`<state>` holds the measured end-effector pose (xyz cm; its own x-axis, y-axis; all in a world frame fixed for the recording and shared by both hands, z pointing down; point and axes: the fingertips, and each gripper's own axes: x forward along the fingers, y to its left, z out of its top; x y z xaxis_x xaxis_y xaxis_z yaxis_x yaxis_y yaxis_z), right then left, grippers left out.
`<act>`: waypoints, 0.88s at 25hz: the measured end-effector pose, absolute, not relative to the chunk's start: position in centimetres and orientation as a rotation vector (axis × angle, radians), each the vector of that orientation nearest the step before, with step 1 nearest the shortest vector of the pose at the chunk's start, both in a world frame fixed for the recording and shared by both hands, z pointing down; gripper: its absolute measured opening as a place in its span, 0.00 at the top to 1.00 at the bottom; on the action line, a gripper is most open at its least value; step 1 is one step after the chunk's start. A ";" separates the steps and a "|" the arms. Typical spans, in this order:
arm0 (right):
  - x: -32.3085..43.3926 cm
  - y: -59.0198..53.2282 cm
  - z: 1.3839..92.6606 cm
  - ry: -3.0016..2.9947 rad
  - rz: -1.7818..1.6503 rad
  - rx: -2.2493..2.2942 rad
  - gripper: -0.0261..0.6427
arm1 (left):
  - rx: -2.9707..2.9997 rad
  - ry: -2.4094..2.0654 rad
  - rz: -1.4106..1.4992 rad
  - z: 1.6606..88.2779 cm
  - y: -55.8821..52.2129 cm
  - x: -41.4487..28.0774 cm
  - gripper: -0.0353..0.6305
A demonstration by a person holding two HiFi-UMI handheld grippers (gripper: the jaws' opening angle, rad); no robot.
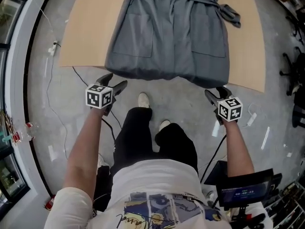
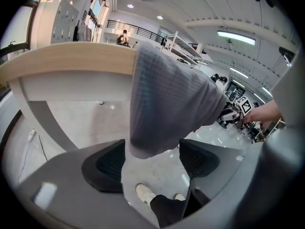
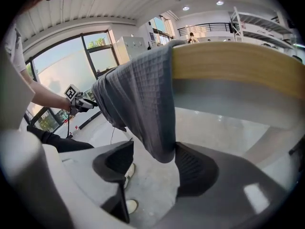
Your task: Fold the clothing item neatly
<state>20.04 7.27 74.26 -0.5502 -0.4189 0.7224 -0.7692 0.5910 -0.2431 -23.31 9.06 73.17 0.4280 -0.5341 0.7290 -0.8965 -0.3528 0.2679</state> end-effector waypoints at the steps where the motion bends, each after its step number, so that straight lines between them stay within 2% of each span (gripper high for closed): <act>1: 19.9 7.0 74.5 -2.208 0.731 0.923 0.57 | 2.031 -1.199 0.703 73.4 8.6 -23.3 0.39; 10: 17.2 5.1 76.0 -2.279 0.725 0.846 0.57 | 2.122 -1.087 0.657 74.9 6.1 -22.6 0.41; 12: 16.8 5.6 76.2 -2.290 0.730 0.825 0.57 | 2.136 -1.076 0.641 74.5 6.5 -22.5 0.48; 14: 17.1 6.0 76.0 -2.304 0.732 0.819 0.62 | 2.155 -1.051 0.619 74.3 6.6 -21.7 0.58; 15: 17.2 6.1 75.7 -2.313 0.734 0.814 0.67 | 2.167 -1.038 0.611 74.1 6.5 -21.3 0.63; 17: 16.9 6.1 75.0 -2.332 0.734 0.798 0.82 | 2.187 -1.020 0.601 73.3 6.3 -20.9 0.75; 19: 16.4 6.9 74.4 -2.343 0.749 0.782 0.94 | 2.186 -1.006 0.601 72.4 7.0 -20.8 0.92; 22: 16.5 8.8 73.2 -2.344 0.775 0.774 0.95 | 2.172 -0.983 0.594 71.3 8.8 -19.7 0.93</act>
<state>16.55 8.84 73.22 -0.6849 -0.3441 0.6423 -0.6590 0.6686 -0.3445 -19.69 8.84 71.32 0.6123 -0.4744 0.6324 -0.7804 -0.4908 0.3874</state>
